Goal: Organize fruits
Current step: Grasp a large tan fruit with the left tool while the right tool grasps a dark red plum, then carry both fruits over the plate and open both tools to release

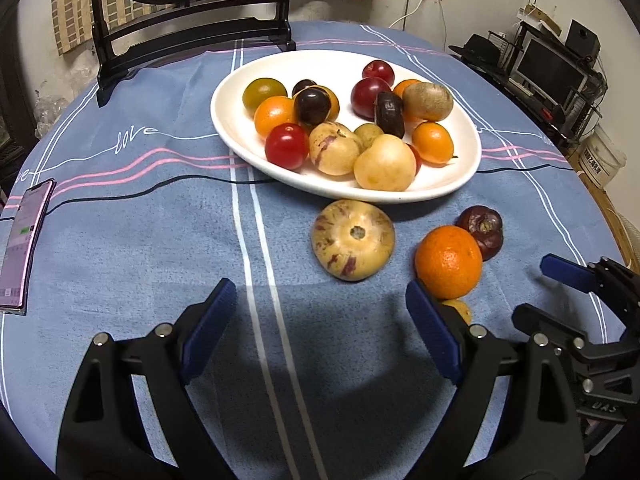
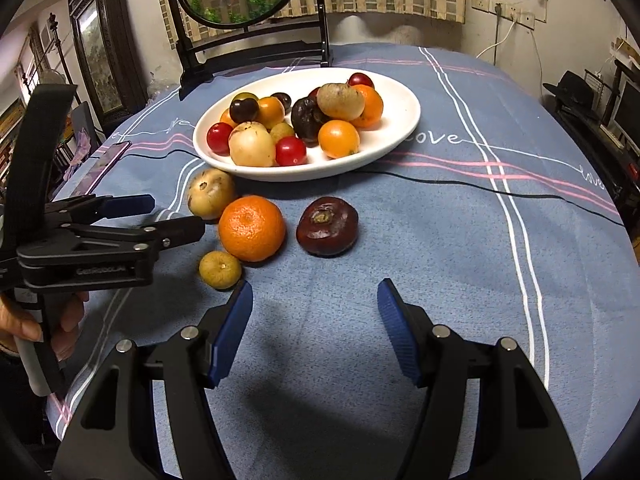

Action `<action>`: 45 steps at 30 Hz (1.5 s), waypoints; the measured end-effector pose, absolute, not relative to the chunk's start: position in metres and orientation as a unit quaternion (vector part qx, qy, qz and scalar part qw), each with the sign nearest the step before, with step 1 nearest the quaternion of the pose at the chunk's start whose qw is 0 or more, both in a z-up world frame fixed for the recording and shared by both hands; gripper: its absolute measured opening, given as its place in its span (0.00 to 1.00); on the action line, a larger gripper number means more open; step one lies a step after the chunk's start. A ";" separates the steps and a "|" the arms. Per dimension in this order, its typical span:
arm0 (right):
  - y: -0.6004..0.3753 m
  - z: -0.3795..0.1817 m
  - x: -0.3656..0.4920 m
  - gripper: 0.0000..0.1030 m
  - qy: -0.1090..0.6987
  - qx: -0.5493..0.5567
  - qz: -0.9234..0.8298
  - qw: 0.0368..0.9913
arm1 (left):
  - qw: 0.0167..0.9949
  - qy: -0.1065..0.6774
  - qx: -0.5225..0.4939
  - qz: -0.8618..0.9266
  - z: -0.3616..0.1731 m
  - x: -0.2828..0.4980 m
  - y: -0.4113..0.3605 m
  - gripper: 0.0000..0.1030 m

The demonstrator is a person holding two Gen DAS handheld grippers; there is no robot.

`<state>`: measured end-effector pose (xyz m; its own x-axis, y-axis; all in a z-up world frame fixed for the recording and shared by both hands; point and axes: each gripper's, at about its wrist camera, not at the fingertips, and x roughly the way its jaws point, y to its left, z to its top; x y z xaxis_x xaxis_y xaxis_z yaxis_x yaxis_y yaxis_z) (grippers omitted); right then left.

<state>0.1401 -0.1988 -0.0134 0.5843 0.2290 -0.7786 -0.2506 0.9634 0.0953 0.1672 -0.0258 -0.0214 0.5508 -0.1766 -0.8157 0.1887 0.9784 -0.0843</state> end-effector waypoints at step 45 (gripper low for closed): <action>-0.202 0.017 0.164 0.42 0.396 -0.051 0.086 0.913 | 0.891 0.431 -0.012 -0.140 0.002 0.171 -0.032 0.41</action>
<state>0.1636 -0.2016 0.0165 0.6717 0.1157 -0.7317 -0.1966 0.9801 -0.0255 0.1714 -0.0318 0.0017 0.5893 -0.2607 -0.7647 0.2398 0.9603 -0.1426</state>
